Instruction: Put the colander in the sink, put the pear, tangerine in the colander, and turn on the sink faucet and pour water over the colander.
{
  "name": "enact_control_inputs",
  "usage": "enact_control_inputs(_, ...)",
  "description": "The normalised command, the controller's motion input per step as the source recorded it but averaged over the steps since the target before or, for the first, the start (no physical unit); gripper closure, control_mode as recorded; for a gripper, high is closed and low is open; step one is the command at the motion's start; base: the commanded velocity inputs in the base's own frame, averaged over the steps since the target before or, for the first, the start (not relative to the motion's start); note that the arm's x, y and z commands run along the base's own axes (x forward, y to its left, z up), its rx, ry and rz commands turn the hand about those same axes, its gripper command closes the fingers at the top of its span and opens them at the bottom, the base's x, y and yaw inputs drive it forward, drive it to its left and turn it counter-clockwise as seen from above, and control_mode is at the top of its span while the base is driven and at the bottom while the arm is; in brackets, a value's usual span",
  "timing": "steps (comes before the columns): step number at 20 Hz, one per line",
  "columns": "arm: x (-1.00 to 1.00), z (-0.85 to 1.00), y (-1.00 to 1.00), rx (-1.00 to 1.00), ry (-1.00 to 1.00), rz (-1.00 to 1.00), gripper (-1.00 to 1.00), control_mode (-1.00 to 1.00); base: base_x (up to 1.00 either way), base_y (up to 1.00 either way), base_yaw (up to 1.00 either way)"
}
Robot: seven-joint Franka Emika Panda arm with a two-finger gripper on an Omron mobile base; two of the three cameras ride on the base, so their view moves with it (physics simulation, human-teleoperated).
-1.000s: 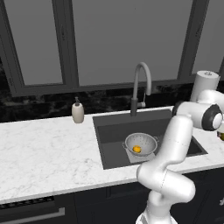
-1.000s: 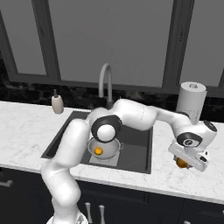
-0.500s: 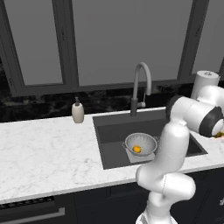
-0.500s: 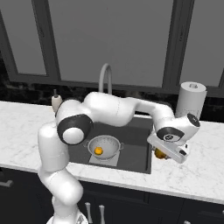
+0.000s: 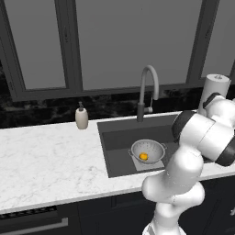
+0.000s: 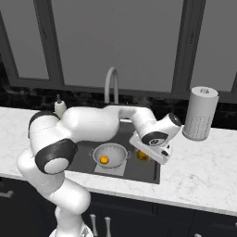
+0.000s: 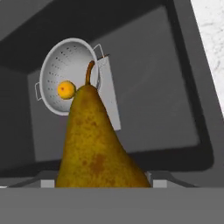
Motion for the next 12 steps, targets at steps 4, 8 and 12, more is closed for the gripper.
enact_control_inputs(4,0.28,-0.10,0.79,0.07,-0.03,0.05,1.00,-1.00,0.00,0.00,0.00)
enact_control_inputs(8,0.44,-0.28,0.59,0.07,-0.02,0.02,1.00,-1.00,0.00,0.00,0.00)
enact_control_inputs(12,0.46,-0.41,0.46,0.03,0.00,0.00,1.00,-1.00,0.00,0.00,0.00)
